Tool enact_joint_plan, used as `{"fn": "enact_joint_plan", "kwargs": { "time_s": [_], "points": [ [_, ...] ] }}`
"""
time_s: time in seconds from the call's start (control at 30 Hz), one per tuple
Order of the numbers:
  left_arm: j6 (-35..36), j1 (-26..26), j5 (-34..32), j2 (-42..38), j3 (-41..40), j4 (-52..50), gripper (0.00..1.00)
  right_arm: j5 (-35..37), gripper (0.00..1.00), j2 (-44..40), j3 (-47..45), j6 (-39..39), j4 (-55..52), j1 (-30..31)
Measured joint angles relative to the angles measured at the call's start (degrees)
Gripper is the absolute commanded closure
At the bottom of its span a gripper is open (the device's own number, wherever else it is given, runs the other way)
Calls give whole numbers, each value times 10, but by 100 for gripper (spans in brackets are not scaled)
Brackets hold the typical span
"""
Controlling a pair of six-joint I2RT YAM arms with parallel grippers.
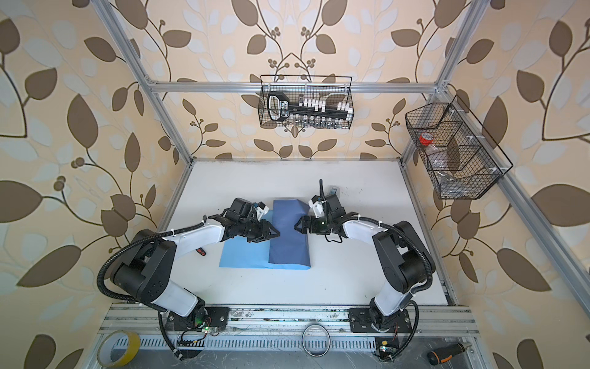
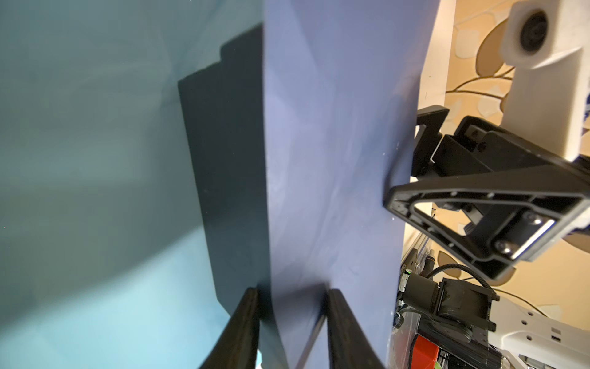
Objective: Wrap a gift box in wrapping paper
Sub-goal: First fold the wrapping paper around the gift box.
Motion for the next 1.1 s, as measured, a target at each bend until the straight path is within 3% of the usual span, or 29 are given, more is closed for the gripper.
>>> {"fn": "enact_joint_plan", "kwargs": {
  "time_s": [0.4, 0.6, 0.83, 1.1],
  "points": [
    [-13, 0, 10, 0, 0, 9, 85, 6, 11, -10, 0, 3, -5, 12],
    [-31, -9, 18, 0, 0, 18, 85, 7, 13, -6, -1, 7, -1, 20],
    [-67, -55, 23, 0, -4, 34, 86, 8, 15, -39, -34, -7, -10, -3],
    [-82, -71, 34, 6, -7, 56, 86, 22, 12, -68, -64, -22, -13, -9]
  ]
}}
